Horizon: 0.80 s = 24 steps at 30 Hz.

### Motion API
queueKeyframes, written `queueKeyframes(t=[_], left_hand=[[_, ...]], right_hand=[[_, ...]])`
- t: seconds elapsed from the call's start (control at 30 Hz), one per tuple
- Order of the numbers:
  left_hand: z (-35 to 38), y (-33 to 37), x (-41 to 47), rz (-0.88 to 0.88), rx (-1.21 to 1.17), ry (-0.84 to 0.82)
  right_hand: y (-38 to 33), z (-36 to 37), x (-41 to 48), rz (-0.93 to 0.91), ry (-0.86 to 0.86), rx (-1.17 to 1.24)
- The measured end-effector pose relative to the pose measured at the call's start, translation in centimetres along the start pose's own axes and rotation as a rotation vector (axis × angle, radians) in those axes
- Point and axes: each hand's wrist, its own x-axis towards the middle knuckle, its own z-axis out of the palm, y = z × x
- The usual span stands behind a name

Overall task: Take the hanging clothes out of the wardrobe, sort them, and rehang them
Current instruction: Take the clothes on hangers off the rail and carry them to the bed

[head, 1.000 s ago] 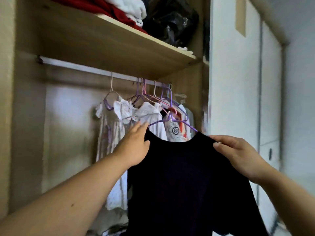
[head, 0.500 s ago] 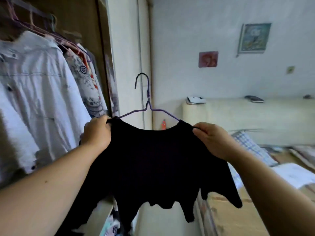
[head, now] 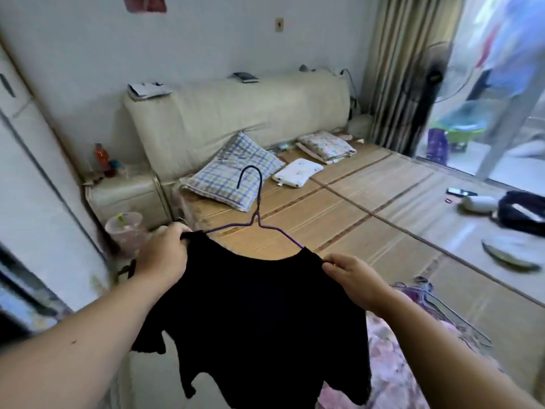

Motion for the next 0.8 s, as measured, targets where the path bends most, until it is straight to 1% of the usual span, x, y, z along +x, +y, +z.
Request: queueKeyframes(t=[0.27, 0.4, 0.5, 0.57, 0.7, 0.8], left_hand=[[17.0, 16.8, -2.6, 0.162, -0.018, -0.403], [24.1, 24.3, -4.2, 0.219, 0.004, -0.549], [28.8, 28.4, -3.9, 0.251, 0.034, -0.639], [31.2, 29.9, -3.5, 0.237, 0.037, -0.679], [36.6, 31.6, -2.8, 0.112, 0.058, -0.728], [40.2, 32.4, -2.4, 0.053, 0.085, -0.754]], right_hand=[[16.3, -8.4, -11.0, 0.421, 0.244, 0.138], [23.6, -12.0, -13.8, 0.579, 0.303, 0.167], [28.7, -13.7, -13.8, 0.651, 0.32, 0.181], [31.4, -14.2, -12.9, 0.681, 0.311, 0.175], [37.2, -14.7, -10.2, 0.749, 0.261, 0.179], [41.3, -14.6, -8.1, 0.81, 0.232, 0.141]])
